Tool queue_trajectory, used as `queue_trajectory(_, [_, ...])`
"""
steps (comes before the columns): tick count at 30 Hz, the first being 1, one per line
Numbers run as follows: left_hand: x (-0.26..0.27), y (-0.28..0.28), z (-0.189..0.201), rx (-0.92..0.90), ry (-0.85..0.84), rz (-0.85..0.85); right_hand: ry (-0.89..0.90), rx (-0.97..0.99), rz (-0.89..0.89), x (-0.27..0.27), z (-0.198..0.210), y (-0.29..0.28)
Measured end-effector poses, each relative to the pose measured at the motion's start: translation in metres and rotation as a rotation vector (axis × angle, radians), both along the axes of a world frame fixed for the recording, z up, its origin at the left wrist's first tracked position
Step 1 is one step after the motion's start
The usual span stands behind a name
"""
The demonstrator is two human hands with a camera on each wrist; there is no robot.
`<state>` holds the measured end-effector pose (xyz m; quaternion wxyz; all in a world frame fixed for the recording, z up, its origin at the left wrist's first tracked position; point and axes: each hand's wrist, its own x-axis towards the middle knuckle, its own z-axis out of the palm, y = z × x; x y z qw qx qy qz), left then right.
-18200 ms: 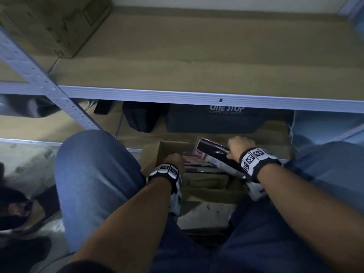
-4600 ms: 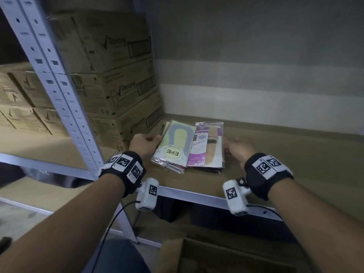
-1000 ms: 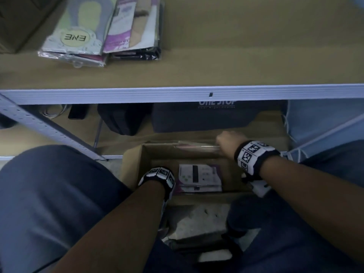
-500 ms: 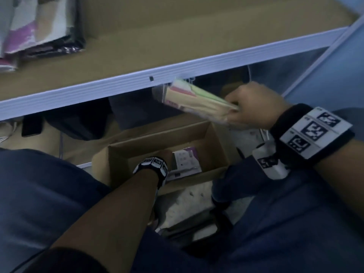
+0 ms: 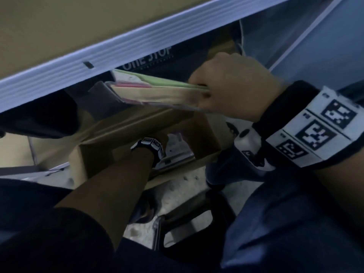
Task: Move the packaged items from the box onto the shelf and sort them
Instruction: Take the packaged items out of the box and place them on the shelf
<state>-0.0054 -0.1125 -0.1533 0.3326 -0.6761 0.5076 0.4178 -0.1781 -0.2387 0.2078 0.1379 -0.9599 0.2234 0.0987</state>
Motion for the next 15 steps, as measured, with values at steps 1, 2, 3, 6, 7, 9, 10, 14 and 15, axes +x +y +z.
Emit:
queue_trajectory(1, [-0.008, 0.001, 0.026, 0.004, -0.013, -0.040, -0.006, -0.008, 0.004, 0.000, 0.000, -0.001])
queue_trajectory(2, [-0.015, 0.004, 0.039, -0.001, -0.018, -0.089, -0.006, -0.012, 0.001, 0.000, -0.001, -0.003])
queue_trajectory(3, [-0.019, 0.009, 0.045, -0.027, -0.038, -0.131, 0.000, -0.014, 0.000, 0.001, -0.002, -0.004])
queue_trajectory(6, [-0.032, 0.015, 0.067, -0.032, -0.040, -0.211, 0.055, -0.023, -0.030, 0.003, -0.005, -0.008])
queue_trajectory(7, [-0.033, 0.015, 0.062, -0.036, -0.036, -0.189, 0.058, -0.029, -0.032, 0.003, -0.006, -0.009])
queue_trajectory(9, [-0.035, 0.014, 0.052, -0.063, -0.005, -0.110, 0.062, -0.038, -0.033, 0.003, -0.006, -0.010])
queue_trajectory(10, [-0.035, 0.016, 0.041, -0.088, -0.006, -0.121, 0.069, -0.039, -0.032, 0.002, -0.006, -0.011])
queue_trajectory(14, [-0.038, 0.017, 0.032, -0.164, -0.040, -0.138, 0.083, -0.020, -0.018, 0.004, -0.005, -0.009])
queue_trajectory(15, [-0.037, 0.016, 0.030, -0.145, -0.023, -0.130, 0.080, -0.019, -0.014, 0.006, -0.005, -0.009])
